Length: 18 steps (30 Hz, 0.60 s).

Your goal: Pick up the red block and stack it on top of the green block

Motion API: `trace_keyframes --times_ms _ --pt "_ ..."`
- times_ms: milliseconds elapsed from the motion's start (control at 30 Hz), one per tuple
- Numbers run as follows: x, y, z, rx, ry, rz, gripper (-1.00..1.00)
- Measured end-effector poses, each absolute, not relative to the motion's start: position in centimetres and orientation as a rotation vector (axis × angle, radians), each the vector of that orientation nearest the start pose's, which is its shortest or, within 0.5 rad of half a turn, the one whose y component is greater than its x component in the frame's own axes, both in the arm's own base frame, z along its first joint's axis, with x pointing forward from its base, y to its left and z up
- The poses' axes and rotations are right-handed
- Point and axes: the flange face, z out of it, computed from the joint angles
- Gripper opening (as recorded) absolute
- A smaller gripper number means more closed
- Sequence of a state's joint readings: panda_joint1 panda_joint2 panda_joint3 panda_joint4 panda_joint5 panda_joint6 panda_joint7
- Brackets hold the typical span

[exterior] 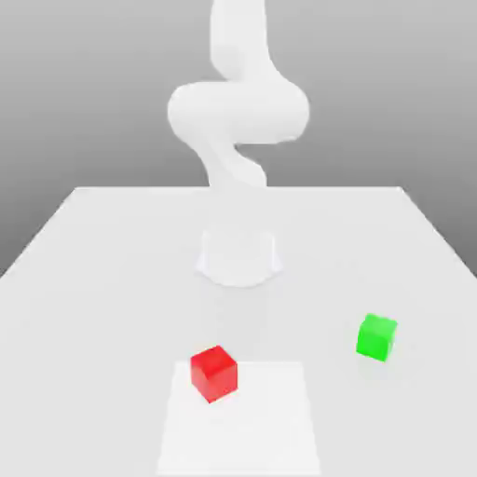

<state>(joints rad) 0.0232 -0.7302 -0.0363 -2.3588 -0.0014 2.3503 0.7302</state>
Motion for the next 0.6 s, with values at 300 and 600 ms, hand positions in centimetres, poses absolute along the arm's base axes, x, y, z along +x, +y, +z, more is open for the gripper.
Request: trace_keyframes --times_ms 300,600 --pt "42.9 -2.7 43.7 -2.868 0.713 -0.542 0.00" --pt "36.3 -3.5 21.7 -3.119 0.311 -0.040 0.00"
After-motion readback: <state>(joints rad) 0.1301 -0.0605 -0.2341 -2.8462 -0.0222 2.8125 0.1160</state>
